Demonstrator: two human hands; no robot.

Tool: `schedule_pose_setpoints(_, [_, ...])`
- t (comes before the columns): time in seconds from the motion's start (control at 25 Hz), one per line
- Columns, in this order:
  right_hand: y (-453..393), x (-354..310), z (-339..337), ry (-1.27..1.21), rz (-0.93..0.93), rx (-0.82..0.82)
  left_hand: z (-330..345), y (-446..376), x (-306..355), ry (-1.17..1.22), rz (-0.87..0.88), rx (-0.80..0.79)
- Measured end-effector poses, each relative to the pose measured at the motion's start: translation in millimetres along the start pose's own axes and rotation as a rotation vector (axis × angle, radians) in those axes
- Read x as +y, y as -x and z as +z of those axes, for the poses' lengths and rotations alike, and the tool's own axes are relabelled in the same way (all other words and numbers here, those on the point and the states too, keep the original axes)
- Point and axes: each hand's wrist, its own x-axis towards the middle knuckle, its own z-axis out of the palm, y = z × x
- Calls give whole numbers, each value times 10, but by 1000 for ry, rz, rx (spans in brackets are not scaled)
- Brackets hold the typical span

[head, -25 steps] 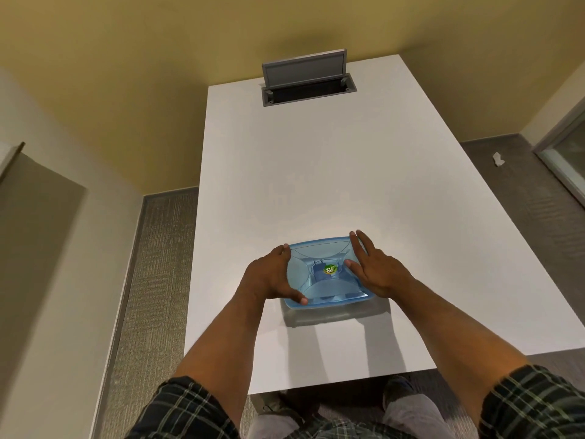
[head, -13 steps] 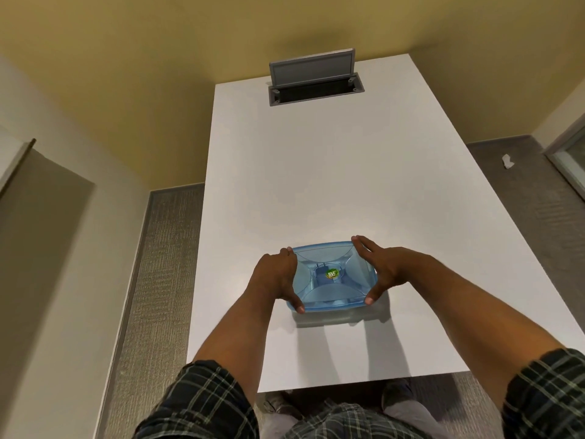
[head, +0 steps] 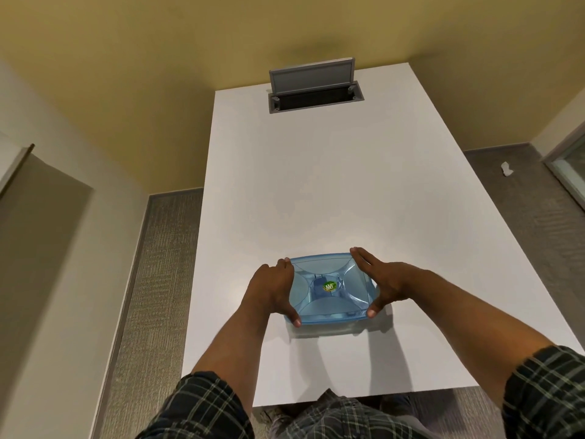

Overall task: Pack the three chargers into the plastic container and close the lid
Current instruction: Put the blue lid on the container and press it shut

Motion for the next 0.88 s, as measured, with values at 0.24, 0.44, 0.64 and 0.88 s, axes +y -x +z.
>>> schedule_pose_setpoints(0.24, [16,20,22,26,15,33,14,-6,-5,17,9,5])
schedule_pose_setpoints(0.44, [11,-103,-93,133,57,7,16,19,18,56,3,20])
schedule_pose_setpoints(0.64, [72,-93,-160,198,90,13,-15,51,115,110,-5,29])
schedule_pose_setpoints(0.88, [138,-198,-212,258,111,35,-109,76,181,30,-29,41])
